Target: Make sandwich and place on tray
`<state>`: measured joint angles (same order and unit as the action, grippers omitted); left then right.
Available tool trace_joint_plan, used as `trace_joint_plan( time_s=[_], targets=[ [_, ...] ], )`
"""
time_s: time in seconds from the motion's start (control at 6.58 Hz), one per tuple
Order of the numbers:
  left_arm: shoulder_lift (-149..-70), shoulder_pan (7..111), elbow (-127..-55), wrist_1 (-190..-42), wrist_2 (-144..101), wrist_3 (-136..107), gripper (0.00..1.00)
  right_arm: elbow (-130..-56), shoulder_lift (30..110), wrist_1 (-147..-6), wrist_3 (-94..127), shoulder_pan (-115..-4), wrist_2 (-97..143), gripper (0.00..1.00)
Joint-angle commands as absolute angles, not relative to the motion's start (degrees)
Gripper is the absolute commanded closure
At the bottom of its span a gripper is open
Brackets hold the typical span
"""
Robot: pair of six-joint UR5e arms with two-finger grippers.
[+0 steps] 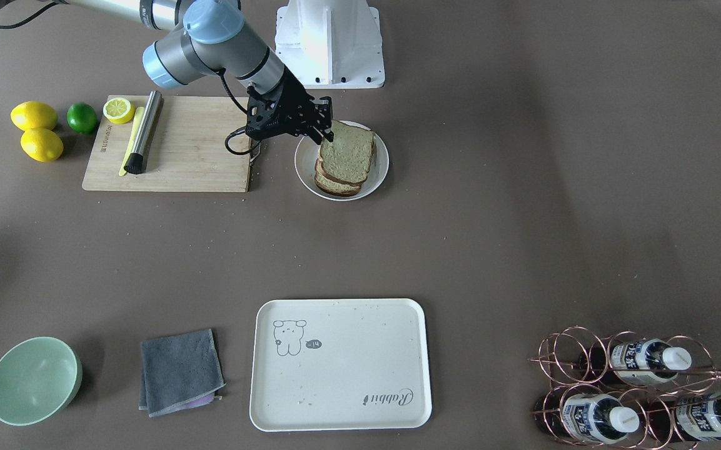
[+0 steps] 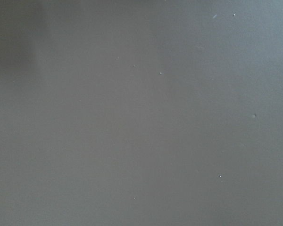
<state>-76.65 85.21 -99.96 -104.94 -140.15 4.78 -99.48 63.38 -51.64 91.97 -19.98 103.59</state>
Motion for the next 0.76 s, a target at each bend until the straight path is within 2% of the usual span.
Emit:
trace_joint_plan(
  time_s=[0.0,0.3,0.61],
  targets=[
    [-78.38,82.29,-100.98,-107.9,-141.93,-8.84,0.03,-100.19,63.72,-51.94,92.11,-20.39,101.78,0.01],
    [-80.32,69.86,-104.31,-123.48,-143.0,-42.72,0.03,-104.22,67.21,-53.34,91.93,-24.06,103.7,0.01],
    [-87.32,58.5,-106.07,-131.04,-139.07,-63.56,0.03,-107.82,67.41,-65.25,88.97,-33.88,114.11,0.01]
  ],
)
